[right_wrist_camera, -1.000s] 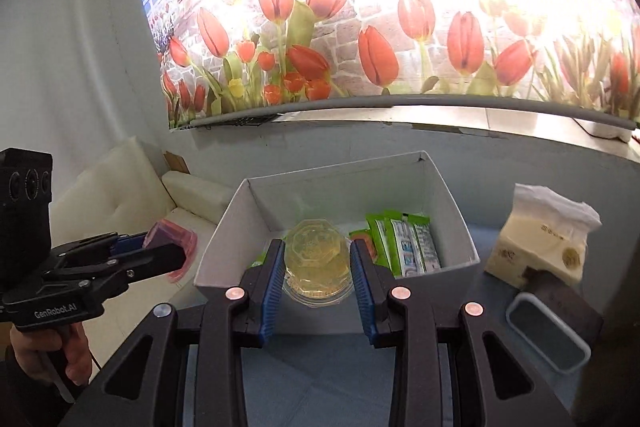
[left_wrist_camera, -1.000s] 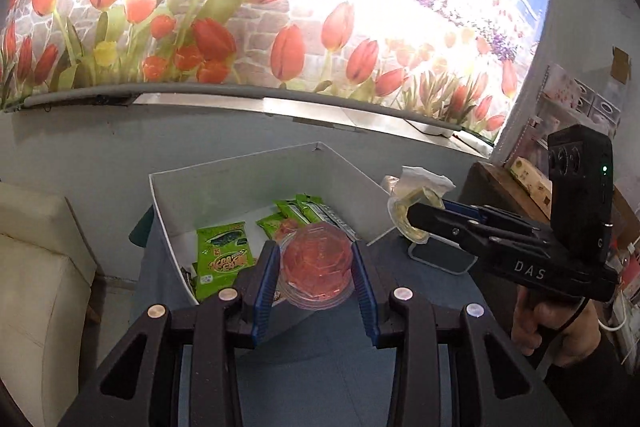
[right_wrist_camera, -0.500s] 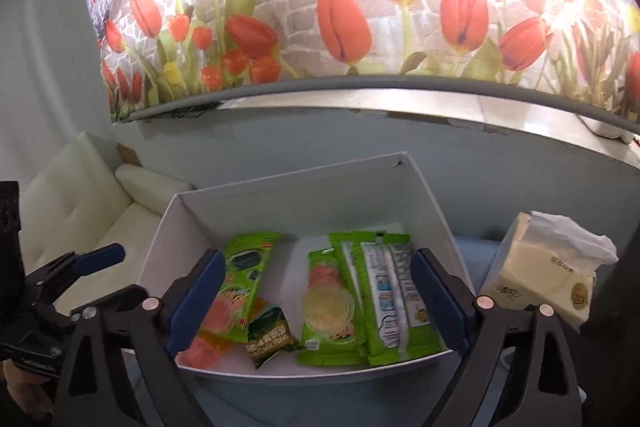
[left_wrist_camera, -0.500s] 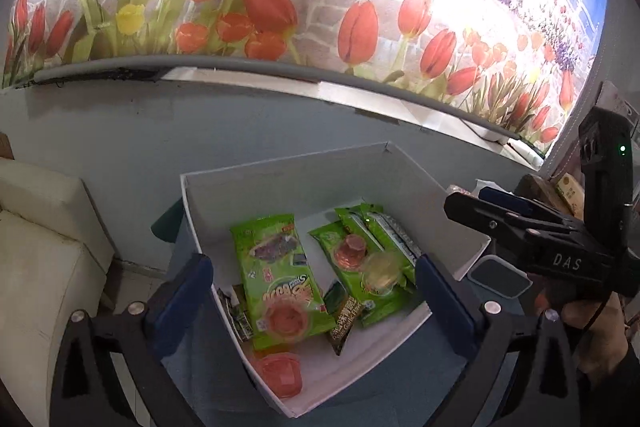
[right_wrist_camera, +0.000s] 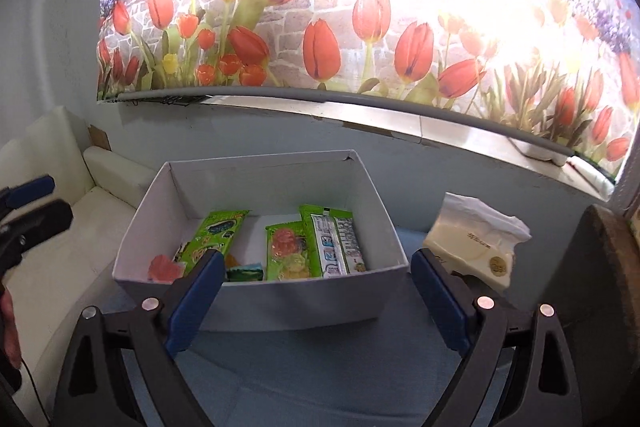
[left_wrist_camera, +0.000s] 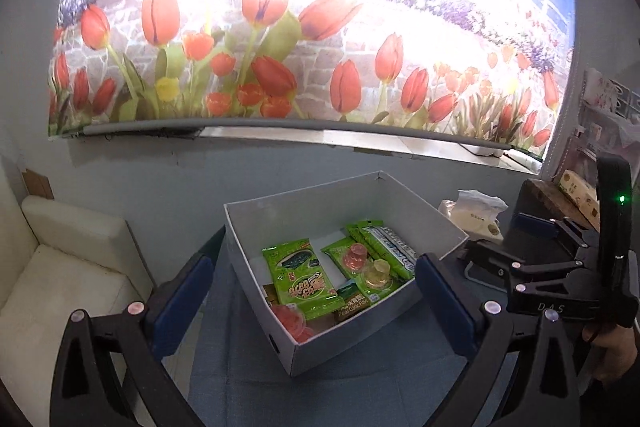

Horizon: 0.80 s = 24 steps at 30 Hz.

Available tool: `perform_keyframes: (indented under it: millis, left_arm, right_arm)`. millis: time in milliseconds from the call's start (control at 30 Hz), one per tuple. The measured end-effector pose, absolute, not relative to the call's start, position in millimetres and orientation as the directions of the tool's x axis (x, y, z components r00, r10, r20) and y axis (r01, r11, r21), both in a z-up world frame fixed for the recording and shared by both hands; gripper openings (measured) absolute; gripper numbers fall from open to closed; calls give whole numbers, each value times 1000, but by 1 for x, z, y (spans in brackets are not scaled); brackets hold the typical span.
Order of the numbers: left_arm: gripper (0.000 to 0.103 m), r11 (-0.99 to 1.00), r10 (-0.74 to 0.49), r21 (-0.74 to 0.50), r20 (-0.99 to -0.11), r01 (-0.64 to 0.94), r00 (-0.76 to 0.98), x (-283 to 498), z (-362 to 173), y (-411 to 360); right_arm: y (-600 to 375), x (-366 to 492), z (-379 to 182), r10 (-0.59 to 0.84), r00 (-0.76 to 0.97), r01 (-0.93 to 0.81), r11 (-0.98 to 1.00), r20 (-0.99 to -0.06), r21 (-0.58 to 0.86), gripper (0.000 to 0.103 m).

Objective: Organize snacks

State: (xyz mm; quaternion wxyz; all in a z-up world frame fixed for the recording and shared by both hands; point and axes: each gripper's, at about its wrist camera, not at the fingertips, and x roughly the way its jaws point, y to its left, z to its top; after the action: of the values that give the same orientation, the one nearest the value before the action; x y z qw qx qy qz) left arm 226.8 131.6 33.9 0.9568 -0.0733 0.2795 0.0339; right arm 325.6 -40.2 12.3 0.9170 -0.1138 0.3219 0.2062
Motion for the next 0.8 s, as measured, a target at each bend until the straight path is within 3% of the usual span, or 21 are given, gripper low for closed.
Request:
perform_keyframes:
  millis: [100,200,367,533,800]
  left_arm:
    - [103,993,70,-52,-457,-105,887,181,52,114]
    - [103,996,44,-43,-471,-72,881,150,58,97]
    - [103,998,60,3,-521,-68,852,107,44,69]
    - [103,992,-35,-117,-592,-43,805,81,32,64]
    - [103,983,-101,-182,-627,-19,773,56,43,54]
  right_arm:
    - [-49,282,18,251,748,-421,895,-615,-146,97]
    - [-63,241,18,195,777,-372,909,-599,-186,97]
    - [-94,188,17,290,701,-420,906,-652,-48,97]
    - [-124,143,24,356,677,-432,901,-644,44,97]
    - [-160,99,45,421,691,-417,896,-587,151,97]
